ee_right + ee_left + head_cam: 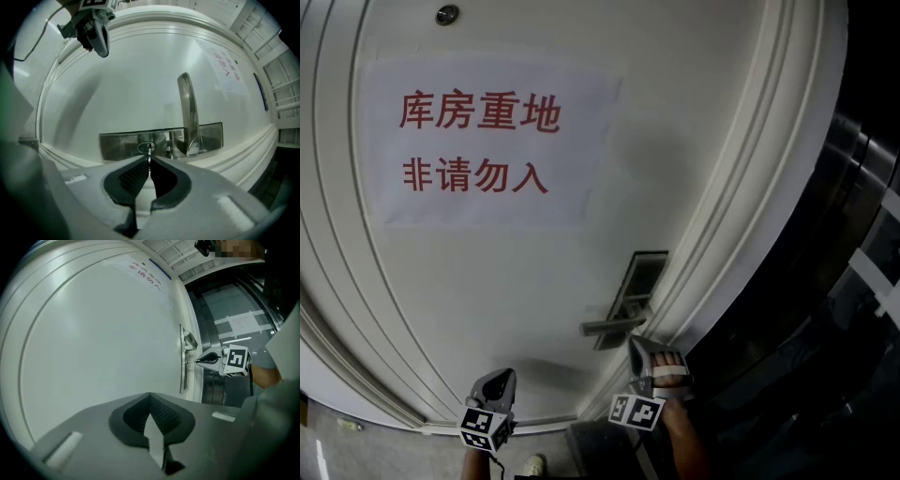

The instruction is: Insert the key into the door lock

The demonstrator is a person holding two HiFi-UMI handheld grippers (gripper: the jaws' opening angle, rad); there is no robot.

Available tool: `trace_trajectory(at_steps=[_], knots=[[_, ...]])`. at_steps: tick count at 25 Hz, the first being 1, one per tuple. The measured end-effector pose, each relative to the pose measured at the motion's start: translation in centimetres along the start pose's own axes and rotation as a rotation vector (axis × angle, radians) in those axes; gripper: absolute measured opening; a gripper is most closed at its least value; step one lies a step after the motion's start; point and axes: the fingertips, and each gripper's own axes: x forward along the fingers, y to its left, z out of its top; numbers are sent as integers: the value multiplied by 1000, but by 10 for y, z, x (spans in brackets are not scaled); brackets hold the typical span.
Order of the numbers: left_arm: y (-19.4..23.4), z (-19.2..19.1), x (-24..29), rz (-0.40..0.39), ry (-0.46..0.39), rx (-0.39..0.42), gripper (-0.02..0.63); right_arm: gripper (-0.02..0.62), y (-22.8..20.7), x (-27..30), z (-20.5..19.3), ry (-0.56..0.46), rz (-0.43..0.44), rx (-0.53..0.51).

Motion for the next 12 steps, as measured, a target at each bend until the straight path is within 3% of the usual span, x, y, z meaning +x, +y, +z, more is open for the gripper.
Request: trace_trajectory(at_steps=[12], knots=[[5,1,-1,-6,1,-2,2,11,2,11,6,3,-9,7]])
